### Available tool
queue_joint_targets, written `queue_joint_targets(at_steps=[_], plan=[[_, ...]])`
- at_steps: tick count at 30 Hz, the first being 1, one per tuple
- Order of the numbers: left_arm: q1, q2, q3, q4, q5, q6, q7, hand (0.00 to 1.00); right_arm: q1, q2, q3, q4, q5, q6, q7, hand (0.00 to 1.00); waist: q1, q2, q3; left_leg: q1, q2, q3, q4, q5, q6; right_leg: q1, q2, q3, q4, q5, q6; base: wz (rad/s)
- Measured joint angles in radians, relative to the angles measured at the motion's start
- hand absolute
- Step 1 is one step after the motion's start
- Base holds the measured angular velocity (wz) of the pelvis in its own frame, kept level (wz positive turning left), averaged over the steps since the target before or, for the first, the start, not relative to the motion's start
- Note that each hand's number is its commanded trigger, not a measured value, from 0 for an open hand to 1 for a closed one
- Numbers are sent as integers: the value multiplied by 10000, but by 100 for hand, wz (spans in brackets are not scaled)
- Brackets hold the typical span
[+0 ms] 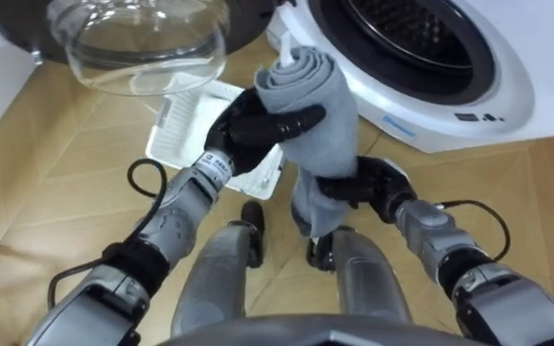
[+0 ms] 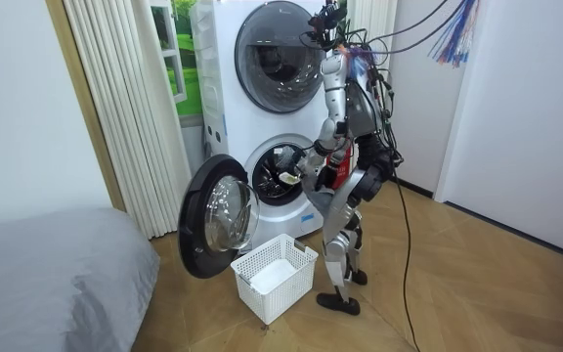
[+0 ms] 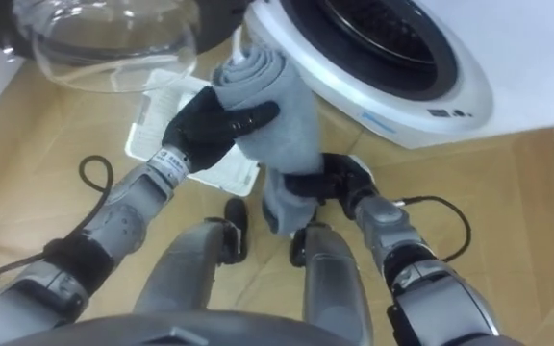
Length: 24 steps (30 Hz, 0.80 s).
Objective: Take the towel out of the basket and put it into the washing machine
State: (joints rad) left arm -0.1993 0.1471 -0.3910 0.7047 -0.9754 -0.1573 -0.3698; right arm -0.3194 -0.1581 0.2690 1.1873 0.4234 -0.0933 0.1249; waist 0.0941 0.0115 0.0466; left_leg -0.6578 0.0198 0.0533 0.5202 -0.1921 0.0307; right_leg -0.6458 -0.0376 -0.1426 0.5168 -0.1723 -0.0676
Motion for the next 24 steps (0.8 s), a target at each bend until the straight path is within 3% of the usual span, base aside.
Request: queue_joint_targets(at_steps=[5, 9, 15, 20, 24], plan=[[587, 580, 957, 1261, 2761, 41, 1734, 0, -643, -808, -1151, 680, 2174, 460, -570, 100, 295, 38, 14, -44, -346, -344, -202, 222, 18, -22, -290, -389, 71, -141, 36, 29], [943, 566, 1168, 1481, 4320, 457, 2685, 0, -868, -1362, -1388, 998, 2516, 674, -887, 100, 490, 49, 22, -189, -489, -596, -168, 251, 54, -68, -504, -683, 251, -317, 78, 27], [952, 560, 1173, 1080, 5162, 498, 3247, 0, -1118, -1514, -1384, 1012, 3551, 757, -761, 100, 543, 71, 43, -924, -740, -853, 277, 262, 76, -775, -856, -922, 981, -622, 89, 22], [898, 409, 1244, 915, 5454, 747, 3578, 0, -1245, -1567, -1382, 1017, 4533, 1151, -542, 100, 669, 28, 96, -1319, -1039, -923, 573, 272, 92, -1299, -1276, -1002, 1760, -1007, 74, 21], [898, 411, 1244, 916, 5451, 904, 3631, 0, -1335, -1590, -1327, 1241, 5715, 1403, -199, 100, 802, -40, 144, -1435, -1056, -894, 615, 270, 88, -1432, -1361, -1066, 1985, -1102, 22, 10]])
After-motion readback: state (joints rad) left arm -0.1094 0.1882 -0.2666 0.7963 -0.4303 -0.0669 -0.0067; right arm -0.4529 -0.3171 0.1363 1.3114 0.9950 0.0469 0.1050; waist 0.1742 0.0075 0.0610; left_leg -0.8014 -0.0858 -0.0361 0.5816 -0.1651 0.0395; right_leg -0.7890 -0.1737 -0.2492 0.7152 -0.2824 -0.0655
